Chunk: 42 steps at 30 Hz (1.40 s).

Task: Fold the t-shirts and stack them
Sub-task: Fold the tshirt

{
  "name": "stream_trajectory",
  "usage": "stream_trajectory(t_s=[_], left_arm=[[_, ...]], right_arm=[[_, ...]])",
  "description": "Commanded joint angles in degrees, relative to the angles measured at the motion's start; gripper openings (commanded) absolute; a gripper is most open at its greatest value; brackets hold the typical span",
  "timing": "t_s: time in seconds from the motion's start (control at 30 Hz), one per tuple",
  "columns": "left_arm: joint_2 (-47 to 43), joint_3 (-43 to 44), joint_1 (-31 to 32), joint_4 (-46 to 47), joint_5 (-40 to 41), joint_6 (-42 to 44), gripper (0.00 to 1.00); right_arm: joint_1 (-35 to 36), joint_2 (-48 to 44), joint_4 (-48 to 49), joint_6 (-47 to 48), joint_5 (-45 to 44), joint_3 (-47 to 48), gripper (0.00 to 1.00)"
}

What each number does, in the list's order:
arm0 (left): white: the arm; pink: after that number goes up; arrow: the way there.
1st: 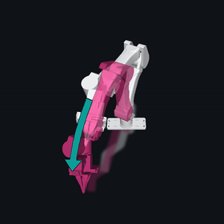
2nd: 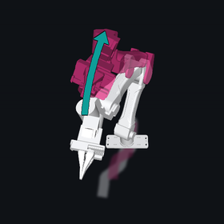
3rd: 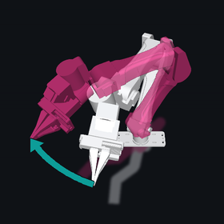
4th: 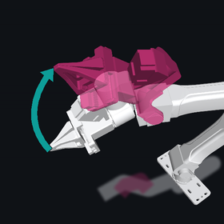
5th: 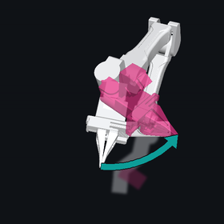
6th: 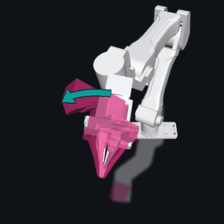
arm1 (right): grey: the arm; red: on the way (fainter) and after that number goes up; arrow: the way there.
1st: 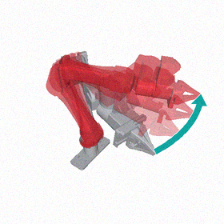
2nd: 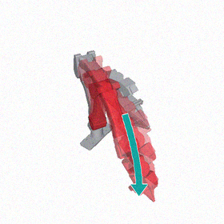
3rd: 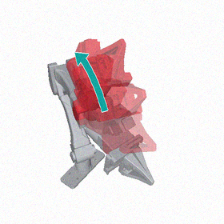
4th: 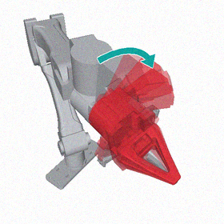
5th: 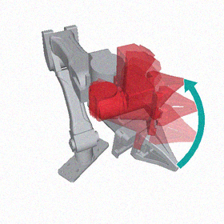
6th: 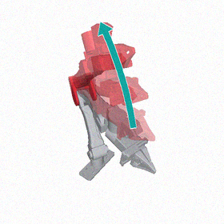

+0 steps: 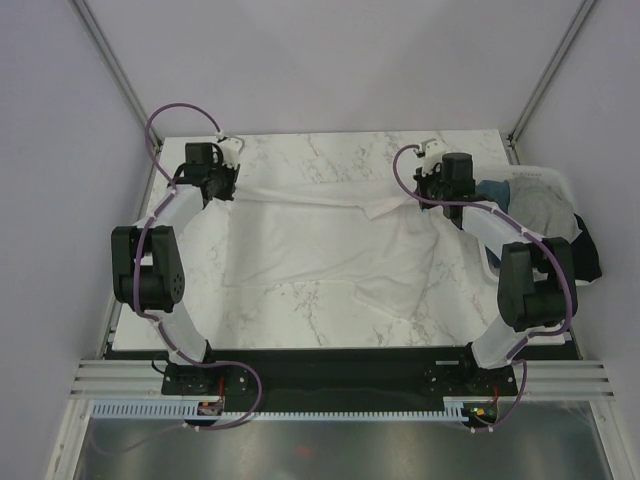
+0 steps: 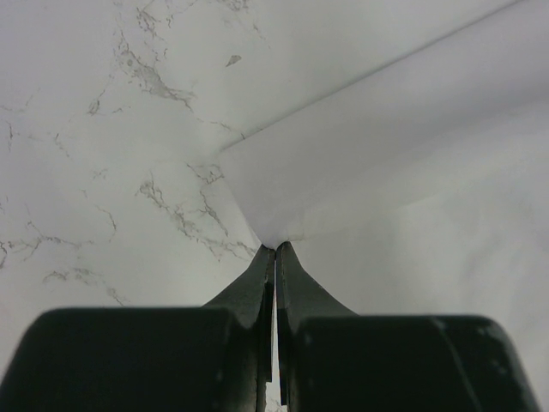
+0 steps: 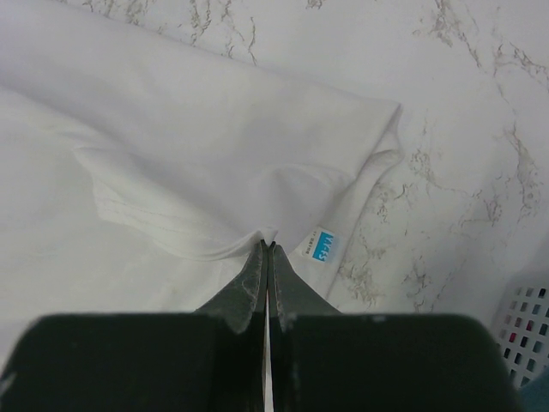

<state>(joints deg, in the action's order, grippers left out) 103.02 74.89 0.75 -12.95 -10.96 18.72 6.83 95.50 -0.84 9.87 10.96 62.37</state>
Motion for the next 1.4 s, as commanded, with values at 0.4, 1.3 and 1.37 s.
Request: stream_trajectory(t_s=[0.4,1.3,1.37], left_arm=[[-0.28,-4.40,-0.49,1.52,-0.99,0.44,0.02],[-12.59,-14.68,9.00,-1.90,-6.70,-10.72,0.92],[-11.27,-15.56,9.53,-1.99,-8.98,-11.42,0.92]], right_arm=[[0.73,-1.64,1.02,0.15,2.75,-2.87,0.00],[14.33,-0.50,-3.29,5.25,-0.06,-0.67,0.45],[15.84,1.08,-3.73,6.56,0.02,-0.23,0.43]])
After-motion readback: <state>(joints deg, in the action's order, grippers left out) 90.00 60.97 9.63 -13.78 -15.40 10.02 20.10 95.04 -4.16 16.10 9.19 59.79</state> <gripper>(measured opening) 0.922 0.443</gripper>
